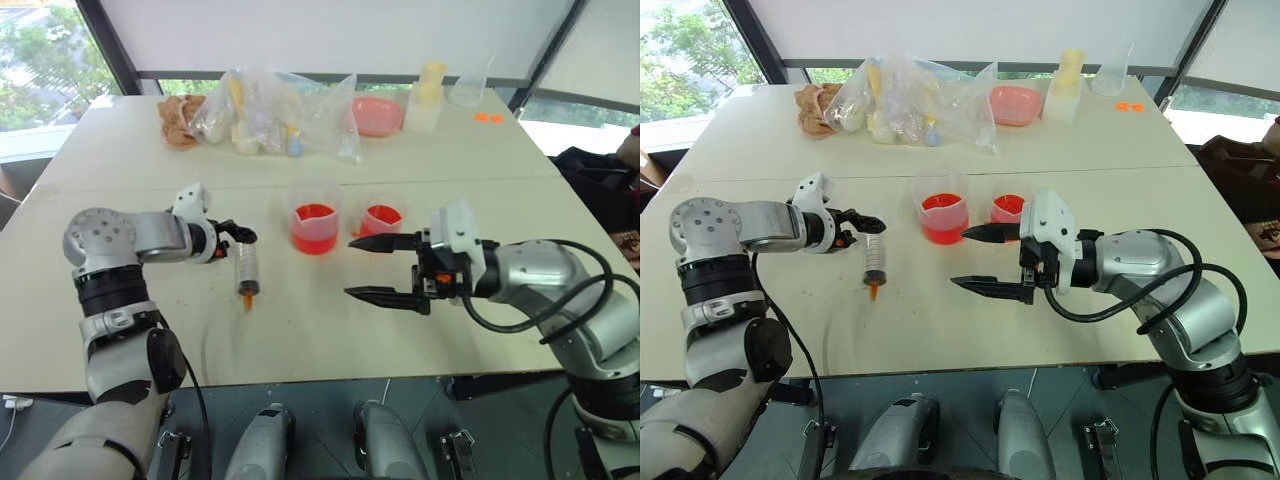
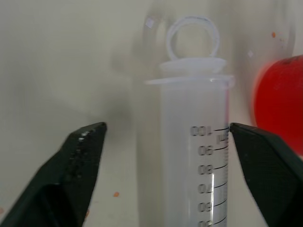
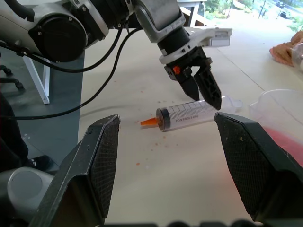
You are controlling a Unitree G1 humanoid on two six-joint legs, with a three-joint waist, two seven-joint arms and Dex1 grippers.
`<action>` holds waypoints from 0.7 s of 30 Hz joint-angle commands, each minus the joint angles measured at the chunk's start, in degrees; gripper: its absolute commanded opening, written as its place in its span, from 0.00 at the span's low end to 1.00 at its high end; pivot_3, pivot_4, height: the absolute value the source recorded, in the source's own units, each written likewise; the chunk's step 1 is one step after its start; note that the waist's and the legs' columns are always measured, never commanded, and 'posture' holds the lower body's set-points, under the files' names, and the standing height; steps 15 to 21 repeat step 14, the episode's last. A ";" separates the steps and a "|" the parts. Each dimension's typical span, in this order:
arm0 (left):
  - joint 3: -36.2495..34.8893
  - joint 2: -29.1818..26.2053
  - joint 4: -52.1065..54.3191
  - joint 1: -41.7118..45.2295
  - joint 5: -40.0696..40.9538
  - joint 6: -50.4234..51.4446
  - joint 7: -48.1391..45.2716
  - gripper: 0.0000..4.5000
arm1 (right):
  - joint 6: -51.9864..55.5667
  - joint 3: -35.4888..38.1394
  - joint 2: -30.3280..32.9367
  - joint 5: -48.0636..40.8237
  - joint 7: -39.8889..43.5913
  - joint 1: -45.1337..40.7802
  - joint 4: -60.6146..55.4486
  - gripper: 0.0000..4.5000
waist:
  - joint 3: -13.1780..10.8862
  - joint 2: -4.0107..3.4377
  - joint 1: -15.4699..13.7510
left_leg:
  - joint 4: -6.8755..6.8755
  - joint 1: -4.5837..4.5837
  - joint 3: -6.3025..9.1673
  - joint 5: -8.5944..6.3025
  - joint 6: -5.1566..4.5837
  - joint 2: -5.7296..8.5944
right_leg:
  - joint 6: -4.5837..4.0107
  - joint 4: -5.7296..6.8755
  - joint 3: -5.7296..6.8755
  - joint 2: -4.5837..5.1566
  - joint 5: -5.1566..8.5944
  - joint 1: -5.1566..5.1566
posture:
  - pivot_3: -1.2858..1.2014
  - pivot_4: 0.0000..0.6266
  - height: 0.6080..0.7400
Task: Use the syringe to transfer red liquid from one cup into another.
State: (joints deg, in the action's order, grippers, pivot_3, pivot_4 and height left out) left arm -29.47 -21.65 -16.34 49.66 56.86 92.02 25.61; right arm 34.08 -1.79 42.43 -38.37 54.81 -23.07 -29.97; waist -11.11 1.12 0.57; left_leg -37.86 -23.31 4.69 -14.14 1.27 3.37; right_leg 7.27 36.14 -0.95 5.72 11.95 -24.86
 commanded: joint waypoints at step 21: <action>11.40 -17.26 35.75 -29.60 -19.82 -46.38 -40.14 1.00 | -6.13 20.73 -0.87 9.42 -15.90 14.95 2.61 0.74 | 0.03 -0.05 -0.11 | 0.03 0.02 -0.23 -0.05 0.02 -0.07 | -0.30 -0.17 -0.15 -0.03 0.10 0.05 | 0.52 0.24 1.00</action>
